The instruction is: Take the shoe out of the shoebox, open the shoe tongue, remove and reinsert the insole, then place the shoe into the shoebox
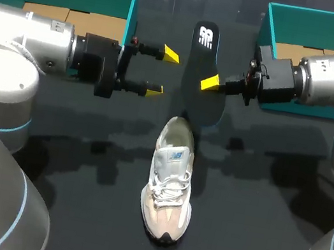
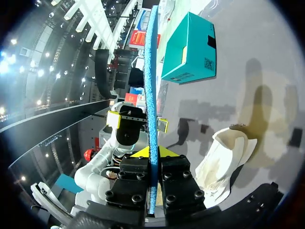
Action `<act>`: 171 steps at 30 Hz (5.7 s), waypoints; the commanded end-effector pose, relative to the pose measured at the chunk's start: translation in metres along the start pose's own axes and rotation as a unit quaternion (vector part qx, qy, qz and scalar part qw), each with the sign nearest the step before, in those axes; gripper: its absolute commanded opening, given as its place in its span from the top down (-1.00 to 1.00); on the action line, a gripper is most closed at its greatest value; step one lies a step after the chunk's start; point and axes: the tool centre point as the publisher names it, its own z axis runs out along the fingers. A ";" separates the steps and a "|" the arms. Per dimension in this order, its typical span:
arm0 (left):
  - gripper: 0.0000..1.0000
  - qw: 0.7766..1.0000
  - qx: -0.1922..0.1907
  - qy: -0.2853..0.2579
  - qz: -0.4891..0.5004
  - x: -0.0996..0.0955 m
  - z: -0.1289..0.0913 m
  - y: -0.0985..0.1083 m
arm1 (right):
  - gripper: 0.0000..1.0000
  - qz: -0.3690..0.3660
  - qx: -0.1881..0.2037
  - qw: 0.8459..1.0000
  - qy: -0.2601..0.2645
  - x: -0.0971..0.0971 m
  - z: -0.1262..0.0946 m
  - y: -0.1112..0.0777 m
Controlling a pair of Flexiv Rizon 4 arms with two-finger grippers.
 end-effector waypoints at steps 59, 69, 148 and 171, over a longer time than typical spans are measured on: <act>-1.00 0.695 -0.349 0.299 -0.552 0.073 -0.048 -0.037 | 1.00 -0.140 -0.101 0.985 -0.007 -0.029 0.002 0.013; -1.00 0.696 -0.336 0.335 -0.539 0.108 -0.039 -0.043 | 1.00 -0.175 -0.103 0.979 0.007 -0.046 0.014 0.004; -1.00 0.726 -0.245 0.316 -0.560 0.174 -0.002 -0.046 | 1.00 -0.356 -0.154 0.920 0.052 -0.080 0.049 0.019; -1.00 0.726 -0.245 0.316 -0.560 0.174 -0.002 -0.046 | 1.00 -0.422 -0.159 0.892 0.001 -0.091 0.054 0.003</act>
